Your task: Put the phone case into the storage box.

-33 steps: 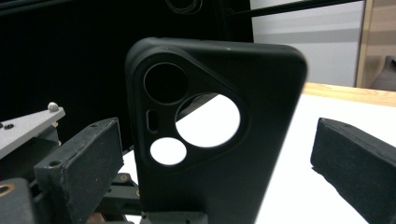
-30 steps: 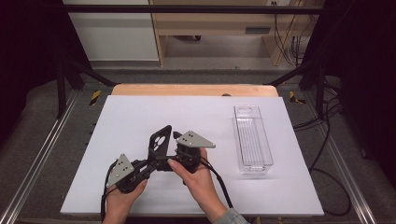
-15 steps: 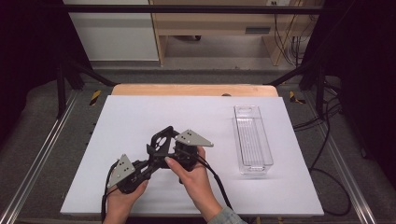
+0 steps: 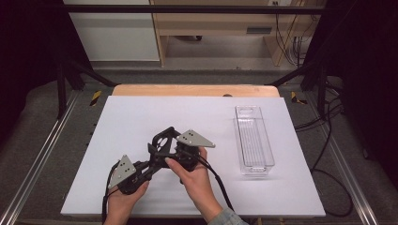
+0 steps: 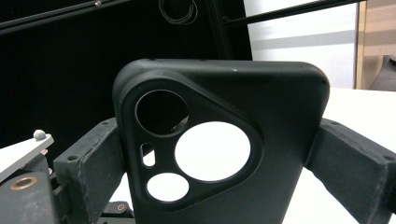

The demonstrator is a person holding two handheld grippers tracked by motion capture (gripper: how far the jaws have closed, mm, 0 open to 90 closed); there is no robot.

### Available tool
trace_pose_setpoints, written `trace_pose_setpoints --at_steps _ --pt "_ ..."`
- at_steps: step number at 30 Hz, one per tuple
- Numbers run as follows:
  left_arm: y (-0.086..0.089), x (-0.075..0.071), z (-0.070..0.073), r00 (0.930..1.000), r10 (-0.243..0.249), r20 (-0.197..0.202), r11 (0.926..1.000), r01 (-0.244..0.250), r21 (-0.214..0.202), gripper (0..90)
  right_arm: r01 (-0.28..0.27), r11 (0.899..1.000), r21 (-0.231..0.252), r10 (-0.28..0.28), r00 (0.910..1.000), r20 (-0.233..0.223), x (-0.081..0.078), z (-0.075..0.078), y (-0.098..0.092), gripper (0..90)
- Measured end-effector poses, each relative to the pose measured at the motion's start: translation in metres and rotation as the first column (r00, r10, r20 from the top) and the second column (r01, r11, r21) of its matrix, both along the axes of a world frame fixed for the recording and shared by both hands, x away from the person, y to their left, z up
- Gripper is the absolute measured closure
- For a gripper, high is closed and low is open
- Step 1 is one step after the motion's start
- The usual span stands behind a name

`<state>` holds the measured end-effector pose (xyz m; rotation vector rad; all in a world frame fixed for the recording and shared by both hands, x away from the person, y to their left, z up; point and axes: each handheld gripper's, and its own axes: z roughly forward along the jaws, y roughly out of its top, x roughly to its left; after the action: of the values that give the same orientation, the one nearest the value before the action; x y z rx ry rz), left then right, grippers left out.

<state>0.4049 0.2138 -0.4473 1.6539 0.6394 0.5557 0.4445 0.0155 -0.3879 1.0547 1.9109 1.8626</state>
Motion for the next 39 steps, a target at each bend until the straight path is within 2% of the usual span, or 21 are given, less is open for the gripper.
trace_pose_setpoints --at_steps 26,36,39 --pt "-0.0012 0.0005 -0.0013 0.9999 -0.008 -0.009 1.0000 0.008 0.001 84.8 0.012 1.000 -0.013 -0.012 0.9999 -0.008 -0.0002 -0.0003 0.0013 12.3" --pt "-0.0016 0.0014 -0.0025 0.9999 -0.010 -0.010 0.9999 0.010 0.002 84.5 0.003 0.999 -0.034 -0.004 0.9996 -0.027 0.0012 0.0019 0.0001 13.0" --pt "-0.0015 0.0018 -0.0026 1.0000 -0.005 -0.007 1.0000 0.005 0.000 81.4 -0.001 0.999 -0.052 0.000 0.9996 -0.028 0.0010 0.0037 0.0010 13.2"
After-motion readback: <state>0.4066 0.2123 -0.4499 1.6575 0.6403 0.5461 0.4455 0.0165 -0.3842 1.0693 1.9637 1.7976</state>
